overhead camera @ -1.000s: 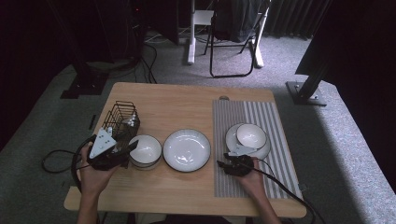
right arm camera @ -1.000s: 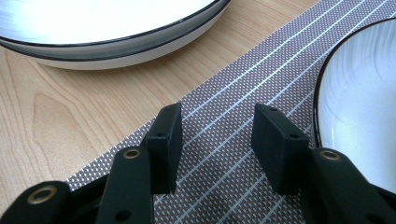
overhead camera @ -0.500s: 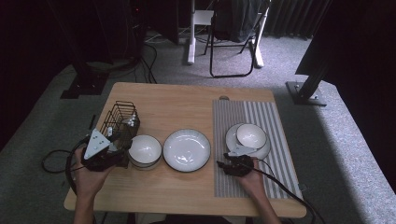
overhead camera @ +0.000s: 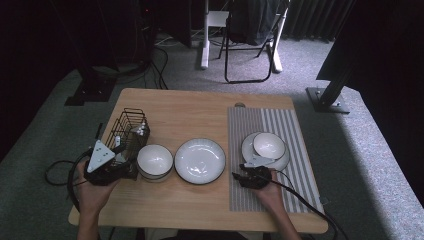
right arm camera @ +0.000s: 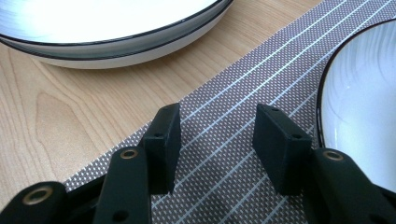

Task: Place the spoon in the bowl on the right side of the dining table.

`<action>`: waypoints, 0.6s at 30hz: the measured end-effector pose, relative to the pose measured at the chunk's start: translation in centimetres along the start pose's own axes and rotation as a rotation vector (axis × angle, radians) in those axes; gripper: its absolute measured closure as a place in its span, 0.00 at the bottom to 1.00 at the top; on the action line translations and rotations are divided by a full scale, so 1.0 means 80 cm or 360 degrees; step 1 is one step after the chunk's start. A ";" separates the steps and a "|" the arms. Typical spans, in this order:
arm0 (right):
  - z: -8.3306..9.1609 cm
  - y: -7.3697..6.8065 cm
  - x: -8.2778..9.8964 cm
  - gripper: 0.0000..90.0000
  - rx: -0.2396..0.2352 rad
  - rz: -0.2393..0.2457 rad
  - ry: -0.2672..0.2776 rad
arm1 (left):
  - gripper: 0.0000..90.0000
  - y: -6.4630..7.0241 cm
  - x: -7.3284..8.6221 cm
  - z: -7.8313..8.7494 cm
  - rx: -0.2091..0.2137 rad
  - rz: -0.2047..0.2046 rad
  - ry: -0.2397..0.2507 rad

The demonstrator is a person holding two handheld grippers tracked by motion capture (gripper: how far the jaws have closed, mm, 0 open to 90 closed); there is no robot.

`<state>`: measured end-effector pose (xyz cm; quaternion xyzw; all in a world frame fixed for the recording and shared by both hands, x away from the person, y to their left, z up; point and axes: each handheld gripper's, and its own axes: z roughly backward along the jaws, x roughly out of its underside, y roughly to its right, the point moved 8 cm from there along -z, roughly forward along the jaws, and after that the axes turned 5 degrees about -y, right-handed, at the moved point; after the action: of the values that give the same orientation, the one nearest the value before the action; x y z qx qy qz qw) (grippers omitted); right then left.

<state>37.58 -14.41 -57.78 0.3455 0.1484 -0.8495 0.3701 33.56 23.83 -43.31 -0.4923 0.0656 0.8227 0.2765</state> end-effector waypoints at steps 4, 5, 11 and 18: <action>0.000 0.000 0.000 0.57 0.0000 -0.0001 0.0000 | 0.56 -0.001 0.006 -0.001 -0.0001 0.0012 -0.0016; 0.000 0.000 0.000 0.57 0.0000 -0.0001 0.0000 | 0.56 -0.001 0.007 -0.001 0.0001 0.0017 -0.0017; 0.000 0.000 0.000 0.57 -0.0001 0.0000 0.0000 | 0.59 -0.002 0.014 0.000 0.0010 0.0058 -0.0016; 0.000 0.000 0.000 0.56 -0.0003 0.0001 0.0000 | 0.63 -0.003 0.018 0.000 -0.0017 0.0060 -0.0039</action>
<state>37.57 -14.40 -57.78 0.3452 0.1490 -0.8492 0.3708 33.12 24.60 -44.48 -0.4823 0.0670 0.8341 0.2593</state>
